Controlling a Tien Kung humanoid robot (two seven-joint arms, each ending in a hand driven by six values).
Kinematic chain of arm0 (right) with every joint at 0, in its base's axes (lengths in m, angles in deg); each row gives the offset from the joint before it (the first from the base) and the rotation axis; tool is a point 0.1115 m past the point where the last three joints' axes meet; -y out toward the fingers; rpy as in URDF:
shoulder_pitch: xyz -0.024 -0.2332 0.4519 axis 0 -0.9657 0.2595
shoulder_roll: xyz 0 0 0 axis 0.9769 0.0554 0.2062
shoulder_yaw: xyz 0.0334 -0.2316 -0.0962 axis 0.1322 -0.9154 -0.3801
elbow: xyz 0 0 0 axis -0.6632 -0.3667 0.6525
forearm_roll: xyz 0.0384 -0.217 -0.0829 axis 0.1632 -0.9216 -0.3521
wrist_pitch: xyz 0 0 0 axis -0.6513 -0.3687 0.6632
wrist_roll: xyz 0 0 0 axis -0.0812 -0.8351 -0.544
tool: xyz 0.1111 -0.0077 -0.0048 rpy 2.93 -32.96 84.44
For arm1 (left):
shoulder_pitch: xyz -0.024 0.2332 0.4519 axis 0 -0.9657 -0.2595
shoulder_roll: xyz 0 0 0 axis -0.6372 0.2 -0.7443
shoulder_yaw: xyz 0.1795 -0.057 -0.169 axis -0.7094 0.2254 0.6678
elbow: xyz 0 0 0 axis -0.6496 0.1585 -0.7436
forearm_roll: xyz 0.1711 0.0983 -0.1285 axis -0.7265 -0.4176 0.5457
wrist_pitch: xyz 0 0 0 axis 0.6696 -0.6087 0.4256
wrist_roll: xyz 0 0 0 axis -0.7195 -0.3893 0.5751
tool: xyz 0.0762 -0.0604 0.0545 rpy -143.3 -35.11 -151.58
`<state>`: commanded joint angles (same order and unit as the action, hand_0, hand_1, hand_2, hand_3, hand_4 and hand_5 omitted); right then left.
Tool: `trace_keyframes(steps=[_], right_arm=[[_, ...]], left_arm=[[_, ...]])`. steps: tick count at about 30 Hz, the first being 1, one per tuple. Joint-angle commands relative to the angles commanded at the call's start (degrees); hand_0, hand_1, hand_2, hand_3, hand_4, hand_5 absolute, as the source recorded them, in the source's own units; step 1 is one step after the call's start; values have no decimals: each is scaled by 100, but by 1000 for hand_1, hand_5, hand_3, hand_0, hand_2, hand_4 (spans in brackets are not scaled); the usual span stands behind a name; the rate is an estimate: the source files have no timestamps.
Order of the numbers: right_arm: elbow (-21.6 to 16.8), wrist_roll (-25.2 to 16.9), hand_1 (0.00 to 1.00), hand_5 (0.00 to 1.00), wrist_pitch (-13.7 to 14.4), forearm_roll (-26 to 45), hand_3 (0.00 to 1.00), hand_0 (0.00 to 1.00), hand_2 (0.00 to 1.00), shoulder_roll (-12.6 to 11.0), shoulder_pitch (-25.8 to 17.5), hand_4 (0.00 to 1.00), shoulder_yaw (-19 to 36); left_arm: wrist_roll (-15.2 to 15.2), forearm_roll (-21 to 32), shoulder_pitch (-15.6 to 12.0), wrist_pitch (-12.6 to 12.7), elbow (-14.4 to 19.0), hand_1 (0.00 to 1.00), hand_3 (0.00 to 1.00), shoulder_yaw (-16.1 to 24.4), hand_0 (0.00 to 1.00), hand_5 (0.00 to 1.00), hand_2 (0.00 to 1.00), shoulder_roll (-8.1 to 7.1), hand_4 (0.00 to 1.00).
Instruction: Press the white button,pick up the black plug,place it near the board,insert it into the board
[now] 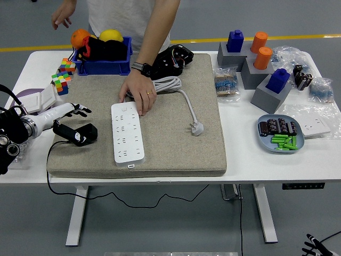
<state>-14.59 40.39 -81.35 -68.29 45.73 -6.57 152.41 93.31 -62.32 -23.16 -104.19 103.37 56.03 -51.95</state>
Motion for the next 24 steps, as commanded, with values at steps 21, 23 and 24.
trace_keyframes(steps=[21, 23, 24], right_arm=[[-2, -134, 707, 608, 110, -24, 679, 861, 694, -7, 14, 762, -14], [-2, -142, 707, 608, 114, -27, 679, 861, 694, -7, 15, 762, -15], [-1, -146, 707, 608, 116, -24, 679, 861, 694, -7, 16, 762, -18]], left_arm=[[-154, -455, 67, 765, -145, 395, 593, -458, 436, 2, 417, 57, 886], [-117, -476, 82, 757, -154, 395, 593, -482, 436, 2, 417, 65, 886], [-93, -464, 90, 733, -163, 395, 593, -505, 436, 2, 417, 67, 886]])
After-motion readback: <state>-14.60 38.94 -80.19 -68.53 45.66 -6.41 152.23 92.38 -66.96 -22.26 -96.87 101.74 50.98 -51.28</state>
